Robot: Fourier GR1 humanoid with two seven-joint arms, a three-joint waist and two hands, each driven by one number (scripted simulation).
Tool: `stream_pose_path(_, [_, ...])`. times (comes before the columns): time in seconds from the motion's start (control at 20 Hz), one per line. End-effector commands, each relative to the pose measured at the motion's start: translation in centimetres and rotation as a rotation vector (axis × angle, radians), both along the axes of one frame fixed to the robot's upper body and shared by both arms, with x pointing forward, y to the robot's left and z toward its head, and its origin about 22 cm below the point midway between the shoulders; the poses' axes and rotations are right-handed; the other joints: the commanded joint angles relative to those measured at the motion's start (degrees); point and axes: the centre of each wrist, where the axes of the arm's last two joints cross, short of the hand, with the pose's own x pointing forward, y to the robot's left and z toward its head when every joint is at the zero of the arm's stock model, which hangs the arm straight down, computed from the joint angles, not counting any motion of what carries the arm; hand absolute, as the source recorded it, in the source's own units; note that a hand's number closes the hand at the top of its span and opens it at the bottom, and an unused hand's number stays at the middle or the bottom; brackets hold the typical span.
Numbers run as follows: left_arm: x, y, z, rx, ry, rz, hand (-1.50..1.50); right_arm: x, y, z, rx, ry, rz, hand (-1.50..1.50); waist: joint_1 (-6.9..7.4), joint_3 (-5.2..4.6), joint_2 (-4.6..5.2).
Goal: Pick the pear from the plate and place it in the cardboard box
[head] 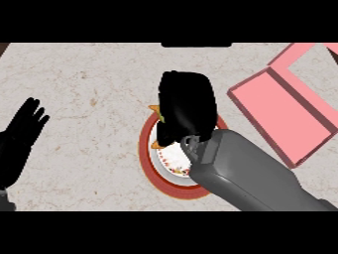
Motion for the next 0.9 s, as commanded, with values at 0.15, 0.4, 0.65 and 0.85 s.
stream_pose_path(0.15, [-0.3, 0.8, 0.6, 0.024, -0.009, 0.001, 0.0, -1.6, -0.3, 7.5, 0.042, -0.22, -0.216, 1.5, -0.29, -0.01, -0.19])
stream_pose_path(0.4, [0.7, 0.5, 0.1, 0.0, 0.007, 0.006, 0.0, -0.7, -2.4, 9.2, 0.033, -0.281, -0.342, 1.5, -0.66, -0.03, 0.08])
stream_pose_path(0.65, [-0.5, 0.5, 0.5, -0.015, -0.016, -0.012, 0.0, 1.6, -6.5, 8.5, 0.014, -0.272, -0.424, 1.5, 0.17, 0.01, 0.21])
stream_pose_path(0.85, [-0.1, -1.6, 0.1, -0.02, -0.013, -0.004, 0.0, 2.1, -8.6, 9.3, -0.05, -0.247, -0.421, 1.5, 0.0, 0.02, 0.23])
